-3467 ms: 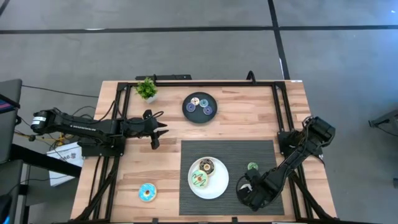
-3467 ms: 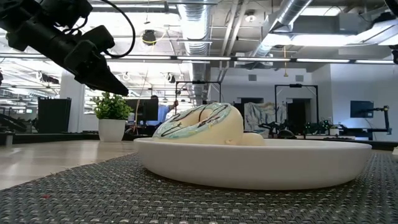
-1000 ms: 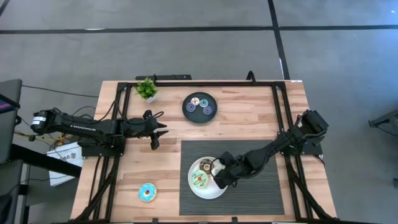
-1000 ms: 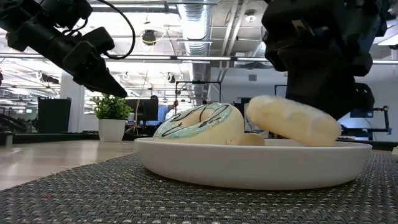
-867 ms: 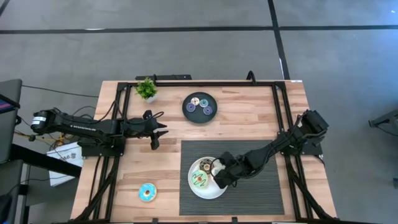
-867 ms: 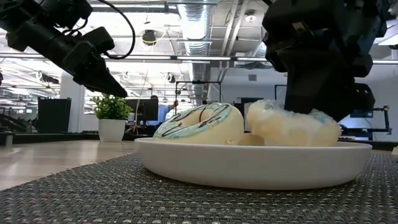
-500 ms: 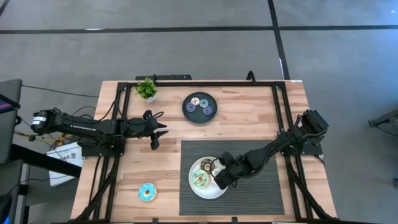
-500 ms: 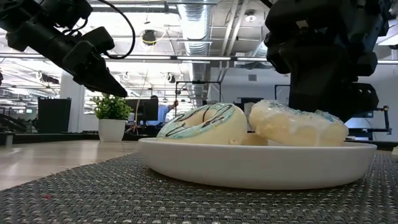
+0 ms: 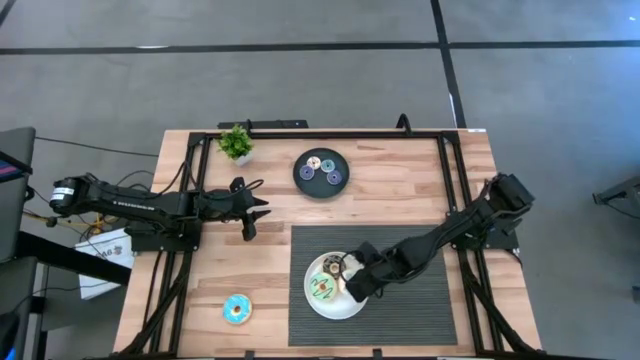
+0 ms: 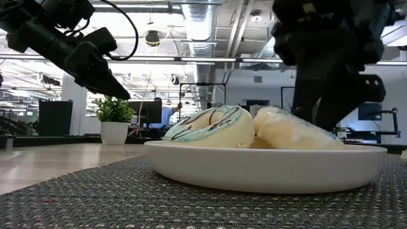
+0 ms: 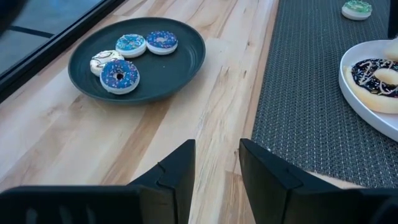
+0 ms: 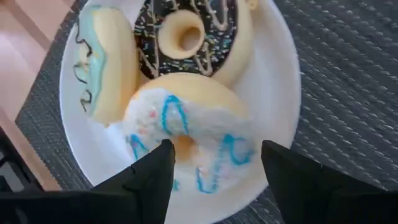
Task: Pick & Place donuts
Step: Put the large white donut on the white plate, then put the large blue donut on the white plate
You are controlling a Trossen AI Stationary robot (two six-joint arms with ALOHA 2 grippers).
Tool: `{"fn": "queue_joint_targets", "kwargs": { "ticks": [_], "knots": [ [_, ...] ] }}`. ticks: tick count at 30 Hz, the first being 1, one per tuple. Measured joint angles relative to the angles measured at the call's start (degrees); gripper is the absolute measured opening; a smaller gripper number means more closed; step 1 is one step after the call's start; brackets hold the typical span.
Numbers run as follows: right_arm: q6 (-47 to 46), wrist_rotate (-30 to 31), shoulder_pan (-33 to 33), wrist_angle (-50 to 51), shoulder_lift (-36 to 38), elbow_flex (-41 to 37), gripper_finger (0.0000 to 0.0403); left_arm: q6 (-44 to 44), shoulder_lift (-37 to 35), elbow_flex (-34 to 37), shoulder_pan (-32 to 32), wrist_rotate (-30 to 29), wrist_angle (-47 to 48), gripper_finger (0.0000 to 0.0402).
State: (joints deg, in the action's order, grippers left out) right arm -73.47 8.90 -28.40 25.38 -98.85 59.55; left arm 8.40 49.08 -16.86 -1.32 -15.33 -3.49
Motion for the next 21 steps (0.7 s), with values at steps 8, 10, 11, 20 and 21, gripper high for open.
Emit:
{"fn": "queue_joint_targets", "kwargs": {
  "ticks": [8, 10, 11, 20, 21],
  "knots": [
    [-0.18, -1.23, -0.07, 4.32, 4.52, -0.02, 0.0231, 0.00, 0.00, 0.00, 0.02, 0.01, 0.11, 0.0118],
    [-2.31, -1.41, -0.74, 7.84, 5.95, -0.07, 0.0230, 0.00, 0.00, 0.00, 0.00, 0.00, 0.09, 0.0118],
    [-3.37, -1.38, -0.88, 8.79, 6.66, -0.05, 0.0229, 0.00, 0.00, 0.00, 0.02, 0.01, 0.11, 0.0118],
    [-13.78, -1.48, -4.28, 31.63, 12.41, -0.04, 0.0211, -0.01, 0.02, 0.00, 0.02, 0.00, 0.08, 0.0118],
    [-15.18, -1.71, -4.66, 34.37, 12.66, -0.06, 0.0213, 0.00, 0.02, 0.00, 0.02, 0.00, 0.08, 0.0118]
  ]
}}
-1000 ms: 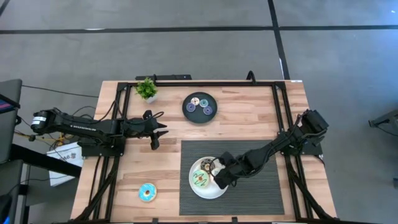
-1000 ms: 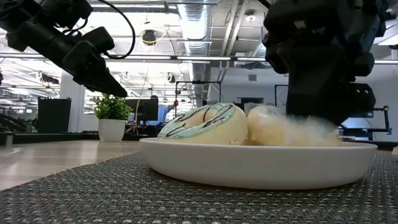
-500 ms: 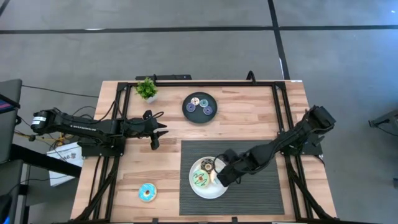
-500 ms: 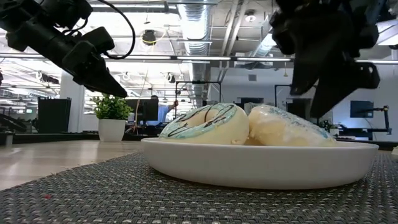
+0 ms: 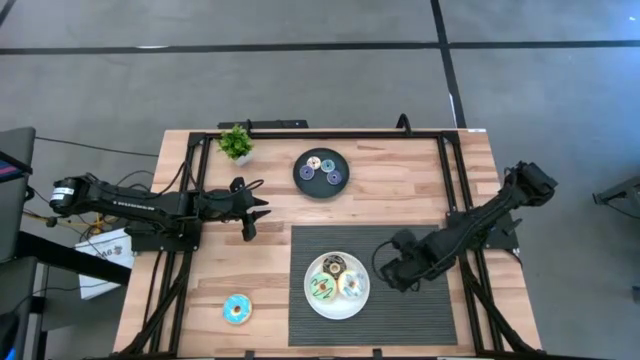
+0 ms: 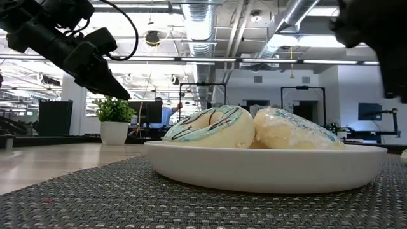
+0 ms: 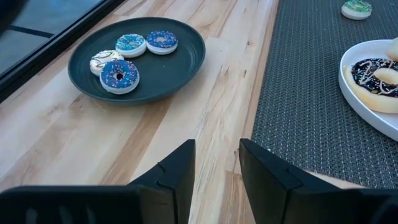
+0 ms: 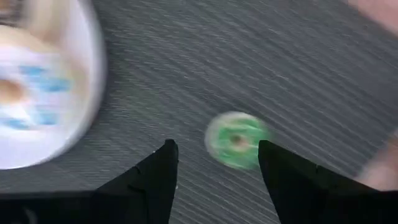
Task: Pick & Place donuts
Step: Put the large blue donut on the white plate
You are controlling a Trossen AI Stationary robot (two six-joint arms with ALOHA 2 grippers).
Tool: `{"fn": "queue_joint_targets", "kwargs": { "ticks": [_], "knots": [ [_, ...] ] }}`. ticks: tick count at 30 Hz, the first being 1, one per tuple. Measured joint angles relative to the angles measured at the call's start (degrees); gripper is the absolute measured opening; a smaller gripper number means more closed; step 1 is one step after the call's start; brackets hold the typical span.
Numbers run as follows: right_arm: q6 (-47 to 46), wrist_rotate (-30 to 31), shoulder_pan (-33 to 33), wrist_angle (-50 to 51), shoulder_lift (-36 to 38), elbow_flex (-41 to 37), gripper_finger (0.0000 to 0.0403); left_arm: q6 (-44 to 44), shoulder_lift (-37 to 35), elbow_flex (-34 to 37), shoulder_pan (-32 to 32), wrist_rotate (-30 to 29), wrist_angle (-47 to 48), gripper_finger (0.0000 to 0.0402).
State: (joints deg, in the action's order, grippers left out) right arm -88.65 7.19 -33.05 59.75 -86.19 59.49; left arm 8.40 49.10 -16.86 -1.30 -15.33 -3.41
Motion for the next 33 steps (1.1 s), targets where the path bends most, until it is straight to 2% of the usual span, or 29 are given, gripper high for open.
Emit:
{"fn": "queue_joint_targets", "kwargs": {
  "ticks": [5, 14, 22, 27, 33],
  "knots": [
    [-3.40, -2.49, -2.09, 5.06, -0.15, 0.00, 0.0237, -0.02, -0.01, 0.00, -0.01, 0.00, 0.01, 0.0118],
    [-3.03, -1.88, -3.57, 6.98, -4.21, 0.00, 0.0286, 0.86, 0.00, 0.00, -0.01, 0.02, 0.01, 0.0118],
    [0.03, 5.95, -5.15, 10.91, 1.07, -1.13, 0.0297, 2.86, -0.01, -1.18, 0.44, 0.07, -0.02, 0.0118],
    [2.11, 14.43, -3.34, 4.33, 10.93, -11.52, 0.0297, 2.78, -0.02, -7.16, 4.33, 2.72, 5.03, 0.0118],
    [7.96, 23.96, 0.82, -15.84, 24.88, -29.96, 0.0297, 9.33, 3.93, -18.70, 14.21, -5.94, 24.14, 0.0118]
  ]
}}
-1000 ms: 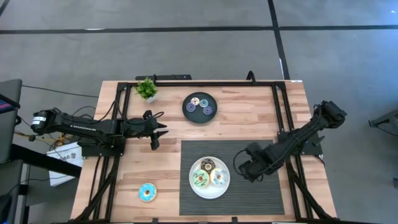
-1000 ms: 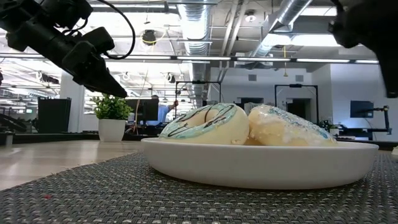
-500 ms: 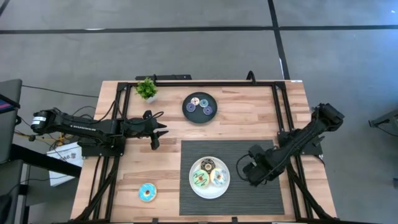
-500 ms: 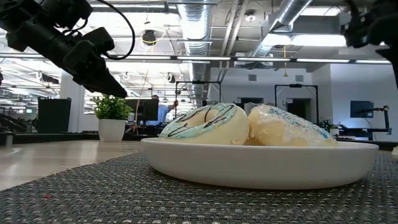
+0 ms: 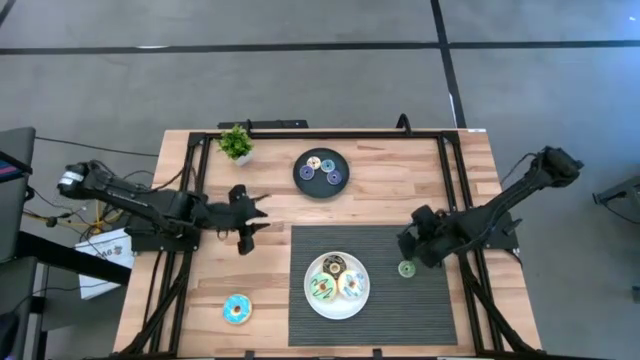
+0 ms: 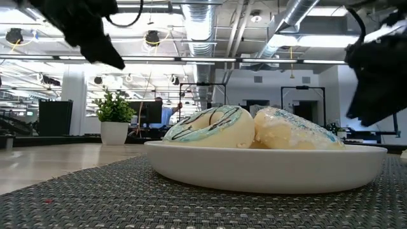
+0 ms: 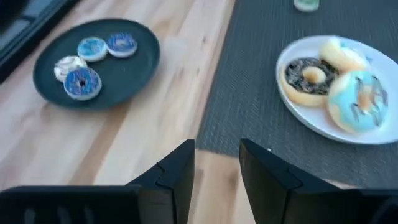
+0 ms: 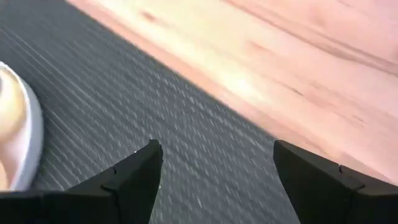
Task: Pick & Place donuts
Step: Put the large blue donut on the white plate
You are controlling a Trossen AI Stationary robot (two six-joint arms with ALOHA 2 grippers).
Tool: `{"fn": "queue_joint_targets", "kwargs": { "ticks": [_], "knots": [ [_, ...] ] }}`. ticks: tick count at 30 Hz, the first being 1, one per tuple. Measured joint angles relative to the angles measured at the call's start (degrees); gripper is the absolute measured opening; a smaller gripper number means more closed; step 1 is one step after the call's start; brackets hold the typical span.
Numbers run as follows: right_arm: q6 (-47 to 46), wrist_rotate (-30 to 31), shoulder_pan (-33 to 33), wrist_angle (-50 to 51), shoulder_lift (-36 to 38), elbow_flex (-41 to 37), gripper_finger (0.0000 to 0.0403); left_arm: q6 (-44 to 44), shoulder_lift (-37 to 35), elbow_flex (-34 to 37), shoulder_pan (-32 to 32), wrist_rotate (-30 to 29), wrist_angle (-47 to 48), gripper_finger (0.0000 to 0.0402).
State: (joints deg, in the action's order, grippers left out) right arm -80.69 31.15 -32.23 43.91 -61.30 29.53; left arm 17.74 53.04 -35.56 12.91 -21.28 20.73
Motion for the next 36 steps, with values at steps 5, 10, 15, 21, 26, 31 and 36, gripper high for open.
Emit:
{"fn": "queue_joint_targets", "kwargs": {
  "ticks": [5, 10, 15, 21, 26, 31, 36],
  "knots": [
    [1.64, 3.41, 3.85, -12.84, 5.41, -9.29, 0.0297, 12.34, 8.23, -11.02, 9.03, -3.11, 18.77, 0.0118],
    [0.31, 3.46, 6.81, -18.19, 4.99, -12.41, 0.0297, 23.41, 17.84, -19.61, 17.64, -1.40, 33.31, 0.0118],
    [3.09, 3.43, 7.26, -20.08, 2.80, -12.41, 0.0297, 28.40, 26.13, -22.25, 24.05, 6.98, 34.68, 0.0118],
    [4.69, 3.28, 7.14, -22.09, 1.96, -12.42, 0.0297, 35.43, 34.05, -22.26, 28.39, 16.65, 30.91, 0.0118],
    [4.73, 3.28, 6.75, -22.16, 1.97, -12.41, 0.0297, 38.28, 38.09, -22.26, 31.06, 17.86, 25.25, 0.0118],
    [4.82, 3.28, 6.75, -22.11, 1.97, -12.41, 0.0297, 40.03, 40.00, -22.20, 33.14, 17.54, 23.31, 0.0118],
    [4.82, 3.28, 6.75, -22.11, 1.97, -12.41, 0.0297, 41.19, 39.93, -22.11, 34.13, 16.44, 23.58, 0.0118]
  ]
}}
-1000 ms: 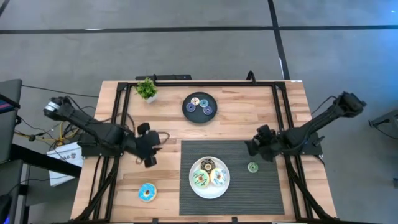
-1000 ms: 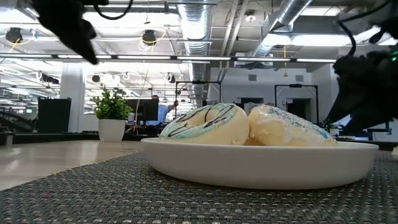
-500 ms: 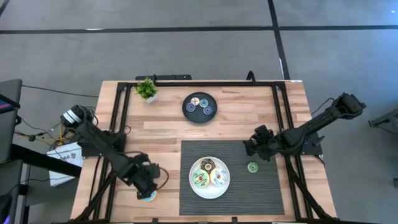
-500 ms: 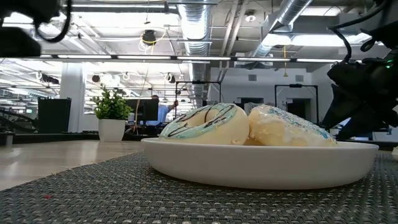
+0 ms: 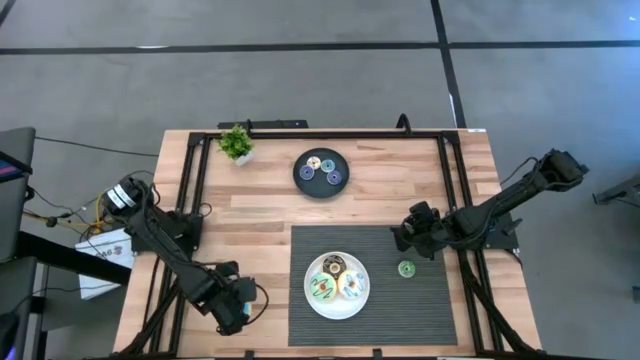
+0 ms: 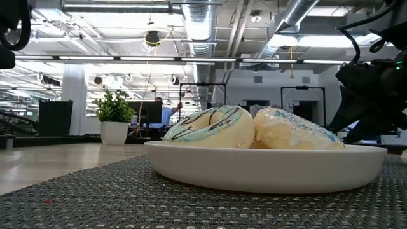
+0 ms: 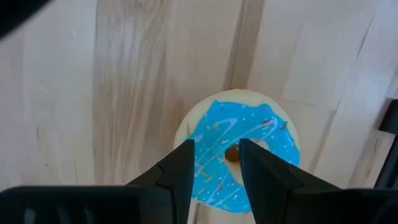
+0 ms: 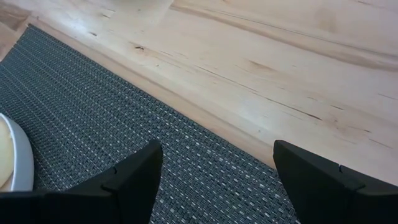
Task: Pick & Place donuts
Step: Put the large blue donut on the white plate
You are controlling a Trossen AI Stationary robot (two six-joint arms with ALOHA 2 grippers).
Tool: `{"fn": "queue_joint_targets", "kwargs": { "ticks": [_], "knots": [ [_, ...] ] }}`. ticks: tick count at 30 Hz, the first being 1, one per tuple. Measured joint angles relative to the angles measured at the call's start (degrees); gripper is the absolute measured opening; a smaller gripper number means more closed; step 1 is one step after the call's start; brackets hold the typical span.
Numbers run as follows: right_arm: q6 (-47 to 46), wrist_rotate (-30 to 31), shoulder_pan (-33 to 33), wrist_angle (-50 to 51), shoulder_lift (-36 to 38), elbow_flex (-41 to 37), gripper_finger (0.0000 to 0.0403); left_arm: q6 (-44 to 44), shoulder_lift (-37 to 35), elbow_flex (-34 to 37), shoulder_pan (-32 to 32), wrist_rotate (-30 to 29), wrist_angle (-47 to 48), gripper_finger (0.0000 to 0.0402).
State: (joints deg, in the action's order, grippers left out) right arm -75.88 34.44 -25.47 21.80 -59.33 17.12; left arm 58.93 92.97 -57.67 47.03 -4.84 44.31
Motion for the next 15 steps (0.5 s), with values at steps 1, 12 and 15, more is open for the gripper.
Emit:
{"fn": "queue_joint_targets", "kwargs": {
  "ticks": [1, 12, 15],
  "knots": [
    [-0.04, -0.02, 0.00, 0.00, 0.00, 0.00, 0.0297, -0.01, 0.00, 0.01, 0.18, -0.07, 0.05, 0.0118],
    [-0.06, -0.01, 0.00, 0.00, 0.00, 0.00, 0.0297, 1.62, 0.00, 0.02, 0.54, -1.29, 0.33, 0.0147],
    [-0.04, -0.01, 0.00, 0.01, 0.00, 0.00, 0.0297, 2.27, 0.00, 0.04, 0.56, -1.20, 1.35, 0.0179]
  ]
}}
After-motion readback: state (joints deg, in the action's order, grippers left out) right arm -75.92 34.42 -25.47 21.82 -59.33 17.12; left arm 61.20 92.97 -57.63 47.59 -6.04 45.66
